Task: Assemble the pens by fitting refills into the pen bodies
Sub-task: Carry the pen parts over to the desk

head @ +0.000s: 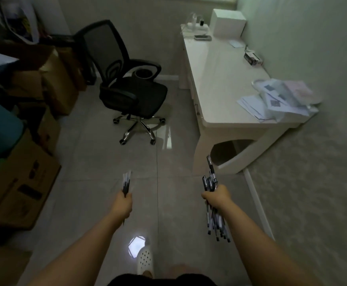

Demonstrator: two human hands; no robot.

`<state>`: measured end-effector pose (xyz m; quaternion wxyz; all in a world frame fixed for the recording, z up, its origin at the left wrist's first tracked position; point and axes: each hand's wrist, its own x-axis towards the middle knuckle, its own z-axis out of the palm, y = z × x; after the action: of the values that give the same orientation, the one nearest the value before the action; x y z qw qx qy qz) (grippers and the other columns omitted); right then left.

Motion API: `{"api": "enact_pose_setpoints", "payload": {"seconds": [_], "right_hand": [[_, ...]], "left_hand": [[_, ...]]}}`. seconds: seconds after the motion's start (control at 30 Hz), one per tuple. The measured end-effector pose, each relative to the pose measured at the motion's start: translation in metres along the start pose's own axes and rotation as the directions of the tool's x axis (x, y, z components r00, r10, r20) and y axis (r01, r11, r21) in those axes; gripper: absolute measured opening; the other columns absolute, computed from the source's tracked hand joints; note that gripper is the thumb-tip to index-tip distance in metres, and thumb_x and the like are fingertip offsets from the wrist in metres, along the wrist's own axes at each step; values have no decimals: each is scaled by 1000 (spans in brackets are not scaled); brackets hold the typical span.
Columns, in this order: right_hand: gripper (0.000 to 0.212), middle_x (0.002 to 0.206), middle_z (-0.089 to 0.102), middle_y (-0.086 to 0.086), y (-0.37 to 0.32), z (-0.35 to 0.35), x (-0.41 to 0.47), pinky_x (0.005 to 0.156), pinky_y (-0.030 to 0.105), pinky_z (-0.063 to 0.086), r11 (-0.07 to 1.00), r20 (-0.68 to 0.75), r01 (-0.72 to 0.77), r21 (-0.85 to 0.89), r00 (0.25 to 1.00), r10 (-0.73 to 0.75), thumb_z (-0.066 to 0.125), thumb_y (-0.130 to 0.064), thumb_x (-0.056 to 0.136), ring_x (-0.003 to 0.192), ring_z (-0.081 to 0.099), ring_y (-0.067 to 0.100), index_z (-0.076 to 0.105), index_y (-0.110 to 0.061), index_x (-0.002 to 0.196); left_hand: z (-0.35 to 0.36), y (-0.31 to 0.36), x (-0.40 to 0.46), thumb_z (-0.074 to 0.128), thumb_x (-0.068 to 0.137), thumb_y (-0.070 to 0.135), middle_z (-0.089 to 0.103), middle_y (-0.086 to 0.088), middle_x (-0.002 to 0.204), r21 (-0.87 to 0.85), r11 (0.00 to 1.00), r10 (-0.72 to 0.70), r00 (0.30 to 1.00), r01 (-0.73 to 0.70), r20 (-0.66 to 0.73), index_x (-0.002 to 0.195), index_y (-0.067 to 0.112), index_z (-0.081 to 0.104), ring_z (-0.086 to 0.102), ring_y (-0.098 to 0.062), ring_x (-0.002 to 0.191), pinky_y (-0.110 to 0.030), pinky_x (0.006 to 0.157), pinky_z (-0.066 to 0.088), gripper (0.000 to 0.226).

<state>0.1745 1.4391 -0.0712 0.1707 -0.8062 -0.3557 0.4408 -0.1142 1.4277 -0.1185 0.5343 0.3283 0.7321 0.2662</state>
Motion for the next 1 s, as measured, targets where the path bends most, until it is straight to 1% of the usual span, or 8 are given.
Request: {"api": "enact_pose_setpoints", "payload": {"seconds": [0.13,0.3,0.43,0.5,0.6,0.77,0.93,1.0], "right_hand": [[8,71,59,8,-44,-7,47,54,25,44,1000,0,-17,11,1000,17,67,-2,81,63,56,20,62,-4,87],[14,75,58,7,-92,-21,118,61,30,50,999,17,-16,29,1000,16,67,-2,82,68,57,19,58,-7,93],[18,78,59,8,-141,-39,187,52,25,45,1000,41,22,-3,999,-22,68,-6,81,67,57,19,62,-4,98],[20,86,64,10,-169,-50,217,57,24,45,999,46,43,-33,998,-42,69,-9,80,74,60,22,65,-5,99],[20,89,64,10,-211,-67,259,61,24,45,994,80,84,-63,994,-79,69,-13,80,78,61,22,64,-5,98],[24,91,63,10,-270,-86,317,59,24,43,990,94,116,-82,990,-108,70,-18,79,79,59,23,61,-6,97],[16,79,58,6,-313,-95,371,48,23,39,993,73,111,-45,991,-108,70,-16,78,66,55,18,55,-12,80],[15,78,60,7,-327,-98,394,50,25,43,995,57,95,-27,994,-93,70,-17,79,66,58,19,56,-11,79]], "left_hand": [[3,50,54,35,103,18,40,-7,65,50,999,-11,1000,11,7,133,0,40,35,-17,50,-26,46,30,35],[25,108,113,37,103,20,41,-8,66,93,996,-8,1000,7,14,127,4,43,36,-17,50,-27,47,31,30],[53,160,158,37,103,20,38,-9,65,56,998,-15,999,17,-37,121,2,42,33,-17,50,-27,46,28,26],[63,188,176,37,103,21,37,-9,65,11,999,-30,997,31,-73,119,4,41,32,-17,50,-27,46,27,24],[76,227,200,37,103,20,36,-7,66,-24,999,-30,997,28,-73,117,4,42,31,-15,50,-28,45,27,22],[89,279,242,38,103,20,37,-6,65,-22,1000,11,995,-13,-101,107,6,41,31,-15,50,-26,45,26,14],[99,326,303,39,102,19,38,-7,64,33,999,25,995,-21,-98,106,10,41,32,-15,48,-25,45,27,10],[103,346,331,39,102,20,41,-8,66,68,997,27,997,-21,-77,110,14,40,34,-15,49,-26,45,30,9]]}}
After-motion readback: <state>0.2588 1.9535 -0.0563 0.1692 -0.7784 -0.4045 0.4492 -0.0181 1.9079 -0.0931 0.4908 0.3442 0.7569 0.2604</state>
